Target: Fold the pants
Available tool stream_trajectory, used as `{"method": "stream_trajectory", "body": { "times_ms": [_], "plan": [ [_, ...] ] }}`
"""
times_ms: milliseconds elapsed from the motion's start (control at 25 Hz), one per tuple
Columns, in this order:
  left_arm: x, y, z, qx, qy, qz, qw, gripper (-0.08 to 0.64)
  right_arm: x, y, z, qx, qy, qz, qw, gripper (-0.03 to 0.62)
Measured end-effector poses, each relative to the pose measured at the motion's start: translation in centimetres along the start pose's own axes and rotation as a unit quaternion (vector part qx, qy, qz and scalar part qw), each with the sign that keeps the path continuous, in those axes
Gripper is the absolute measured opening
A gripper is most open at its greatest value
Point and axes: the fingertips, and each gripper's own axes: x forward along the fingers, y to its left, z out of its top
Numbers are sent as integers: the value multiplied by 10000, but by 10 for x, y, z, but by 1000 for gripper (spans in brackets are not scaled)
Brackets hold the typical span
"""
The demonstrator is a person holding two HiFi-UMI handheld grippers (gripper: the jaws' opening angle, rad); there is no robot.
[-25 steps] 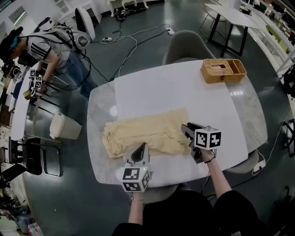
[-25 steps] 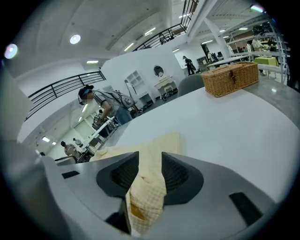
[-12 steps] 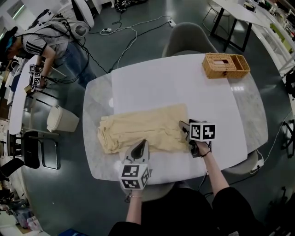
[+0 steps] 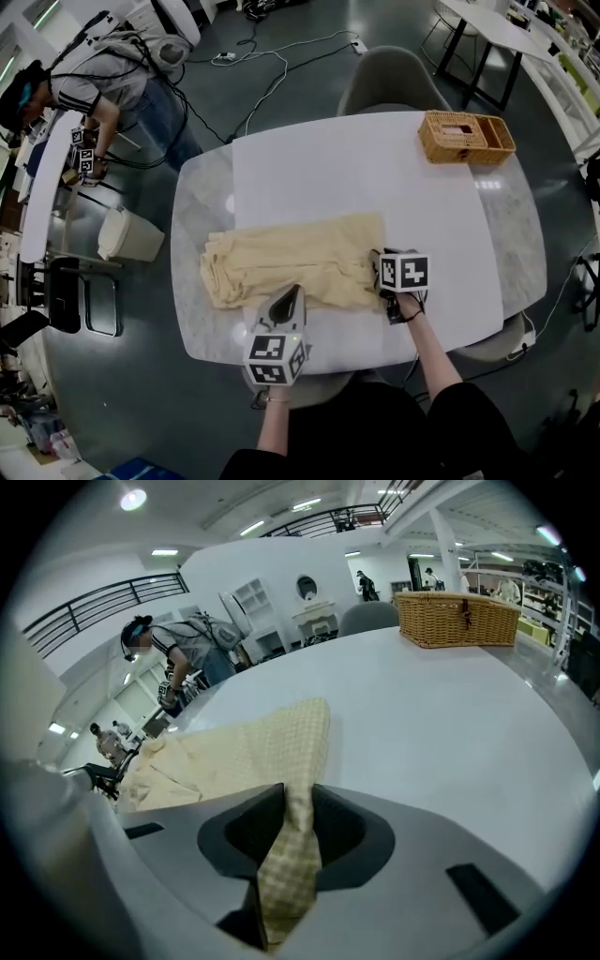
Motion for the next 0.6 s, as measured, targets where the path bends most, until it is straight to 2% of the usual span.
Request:
{"method": "stream_trajectory", "body": {
  "times_ms": [160, 600],
  "plan": [
    [-3, 1, 0, -22, -21, 77, 10000, 14, 1, 4, 1, 15, 10, 17, 10000, 38],
    [-26, 6, 1, -99, -191, 421, 9989, 14, -25, 20, 21, 656, -225, 805, 9943, 28]
  ]
}}
